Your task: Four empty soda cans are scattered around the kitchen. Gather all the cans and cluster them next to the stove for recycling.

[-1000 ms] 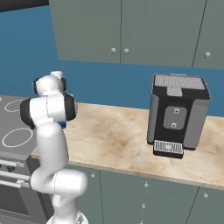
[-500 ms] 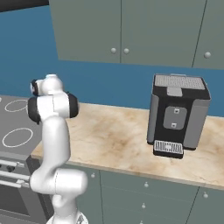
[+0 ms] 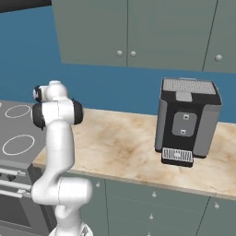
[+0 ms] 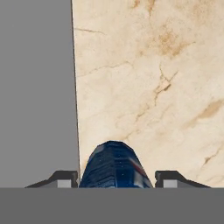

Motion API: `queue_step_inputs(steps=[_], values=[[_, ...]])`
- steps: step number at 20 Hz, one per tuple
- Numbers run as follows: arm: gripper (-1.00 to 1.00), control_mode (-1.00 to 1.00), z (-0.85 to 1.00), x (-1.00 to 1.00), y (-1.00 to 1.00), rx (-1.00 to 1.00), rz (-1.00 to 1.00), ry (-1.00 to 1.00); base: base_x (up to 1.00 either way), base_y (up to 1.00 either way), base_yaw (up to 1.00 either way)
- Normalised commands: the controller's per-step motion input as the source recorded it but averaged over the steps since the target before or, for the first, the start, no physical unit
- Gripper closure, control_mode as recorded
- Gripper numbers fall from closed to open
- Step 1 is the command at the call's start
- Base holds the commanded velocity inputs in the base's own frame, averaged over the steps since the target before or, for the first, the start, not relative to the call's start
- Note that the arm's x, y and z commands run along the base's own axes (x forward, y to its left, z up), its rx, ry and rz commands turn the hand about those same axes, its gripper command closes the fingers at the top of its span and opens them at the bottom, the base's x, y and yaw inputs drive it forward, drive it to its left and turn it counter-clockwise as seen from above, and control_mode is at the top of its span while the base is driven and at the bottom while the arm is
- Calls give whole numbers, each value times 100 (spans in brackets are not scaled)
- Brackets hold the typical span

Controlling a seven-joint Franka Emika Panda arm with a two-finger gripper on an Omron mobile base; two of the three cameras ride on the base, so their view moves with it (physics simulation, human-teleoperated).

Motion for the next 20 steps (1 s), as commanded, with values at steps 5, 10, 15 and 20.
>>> queue_step_inputs(steps=[5,10,15,20], values=[[-100,-100,-6,-23,-1,0,-16,-5,0,0,0],[-100,-100,12,-37,-3,0,-15,-11,0,0,0],[-100,-100,16,-51,-40,0,-4,-17,0,0,0],[-100,-100,54,-49,-45,0,-1,-22,0,0,0]])
